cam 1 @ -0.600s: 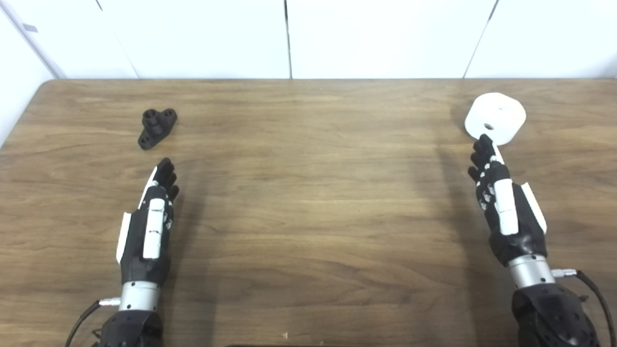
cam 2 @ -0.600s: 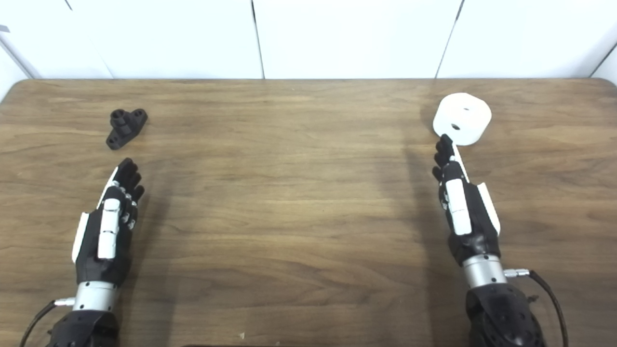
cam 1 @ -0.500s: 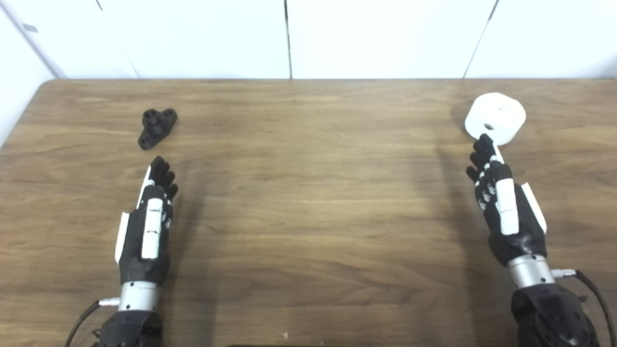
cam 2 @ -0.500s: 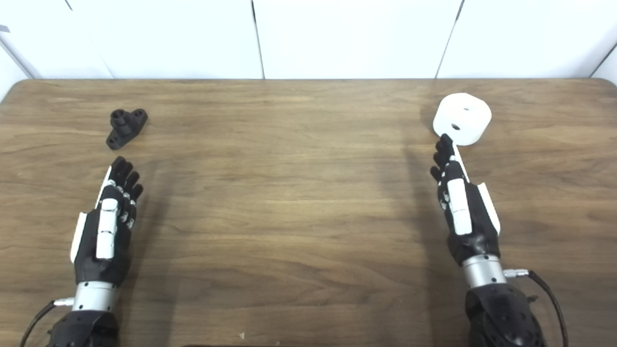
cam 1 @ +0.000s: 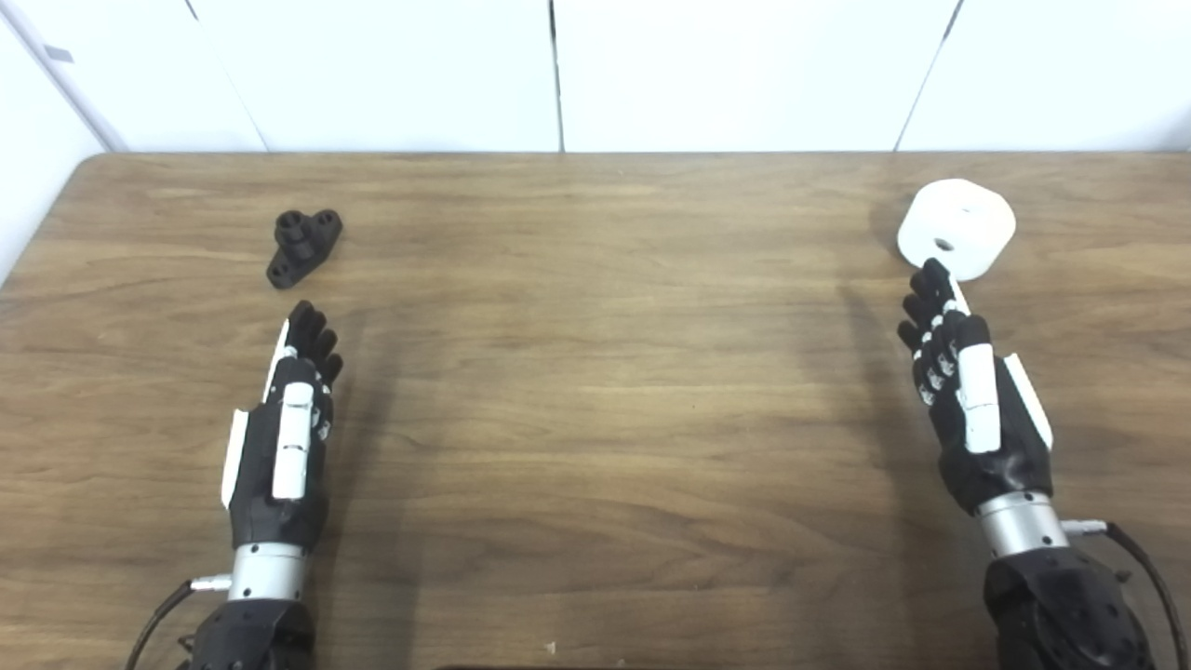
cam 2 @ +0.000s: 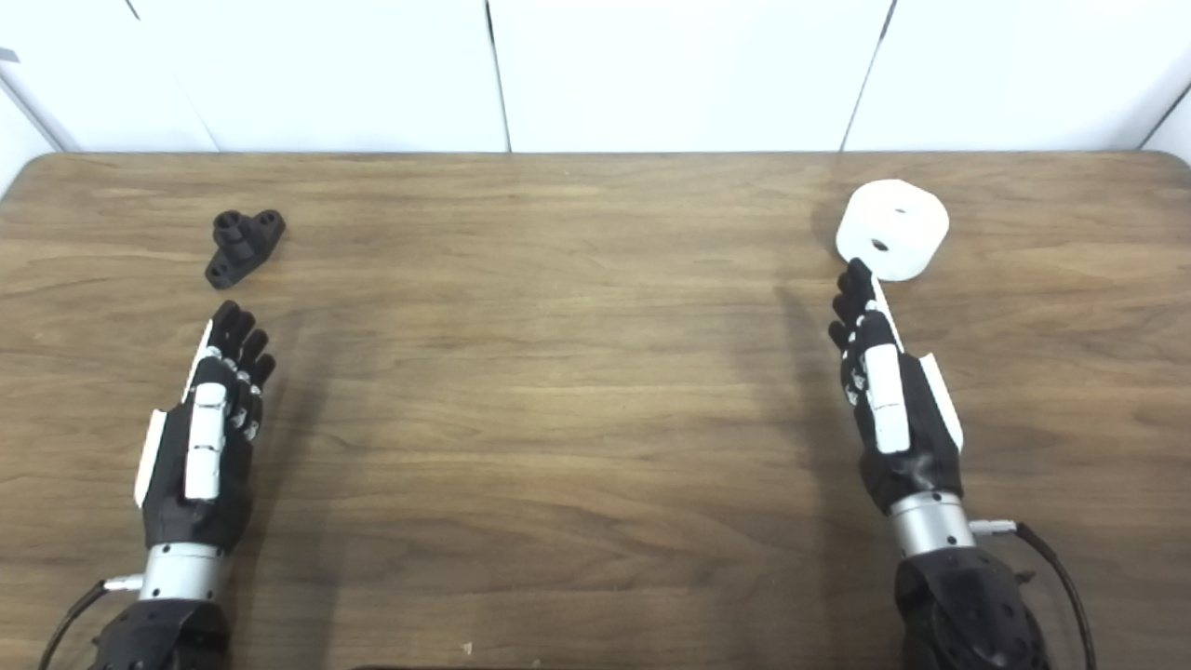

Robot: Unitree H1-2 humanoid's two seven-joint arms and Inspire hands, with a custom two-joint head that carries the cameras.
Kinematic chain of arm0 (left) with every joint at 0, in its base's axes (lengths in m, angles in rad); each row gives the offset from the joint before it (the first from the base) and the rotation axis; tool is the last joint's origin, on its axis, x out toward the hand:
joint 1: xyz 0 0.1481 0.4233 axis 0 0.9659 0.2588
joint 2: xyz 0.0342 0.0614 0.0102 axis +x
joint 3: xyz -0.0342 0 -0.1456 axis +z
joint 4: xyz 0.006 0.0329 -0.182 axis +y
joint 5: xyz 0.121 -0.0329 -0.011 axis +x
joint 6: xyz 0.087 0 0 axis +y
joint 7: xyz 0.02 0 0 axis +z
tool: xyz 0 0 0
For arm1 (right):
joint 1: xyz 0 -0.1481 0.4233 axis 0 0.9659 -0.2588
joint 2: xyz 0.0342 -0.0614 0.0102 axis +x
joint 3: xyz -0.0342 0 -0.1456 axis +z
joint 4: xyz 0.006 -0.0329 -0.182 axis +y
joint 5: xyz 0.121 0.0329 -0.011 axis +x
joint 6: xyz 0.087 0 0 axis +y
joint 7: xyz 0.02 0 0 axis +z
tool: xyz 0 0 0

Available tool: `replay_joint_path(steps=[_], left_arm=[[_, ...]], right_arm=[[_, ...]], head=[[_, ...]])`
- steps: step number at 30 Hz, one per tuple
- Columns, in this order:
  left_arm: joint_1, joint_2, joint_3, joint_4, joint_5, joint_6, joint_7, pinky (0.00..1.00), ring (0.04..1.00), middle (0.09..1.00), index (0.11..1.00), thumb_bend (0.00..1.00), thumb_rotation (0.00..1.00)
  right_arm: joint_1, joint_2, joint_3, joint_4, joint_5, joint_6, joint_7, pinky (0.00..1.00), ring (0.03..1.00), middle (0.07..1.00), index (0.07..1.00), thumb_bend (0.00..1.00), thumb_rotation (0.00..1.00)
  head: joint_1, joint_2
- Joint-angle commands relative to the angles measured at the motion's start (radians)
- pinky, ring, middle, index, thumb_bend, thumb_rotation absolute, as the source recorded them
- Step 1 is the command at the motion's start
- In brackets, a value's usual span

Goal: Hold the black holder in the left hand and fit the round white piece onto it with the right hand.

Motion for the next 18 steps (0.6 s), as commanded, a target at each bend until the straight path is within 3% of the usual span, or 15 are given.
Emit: replay_joint_path(steps=[1,9,18], left_arm=[[-0.011,-0.018,-0.001,-0.013,0.012,-0.028,0.004,1.00,1.000,1.000,0.987,0.47,0.82],[-0.001,-0.039,-0.023,0.019,0.054,-0.065,0.007,1.00,1.000,0.993,0.983,0.47,0.83],[0.011,-0.069,-0.058,0.066,0.097,-0.121,0.021,1.00,1.000,1.000,0.990,0.41,0.85]], right_arm=[[-0.008,0.003,-0.004,-0.036,0.008,-0.018,-0.007,1.00,1.000,1.000,1.000,0.57,1.00],[0.007,-0.015,-0.011,0.019,0.004,-0.070,0.007,1.00,1.000,1.000,1.000,0.58,1.00],[0.012,-0.038,-0.016,0.108,0.025,-0.165,0.028,1.00,1.000,1.000,1.000,0.55,1.00]], head=[[0.005,-0.001],[0.097,-0.113],[0.180,-0.203]])
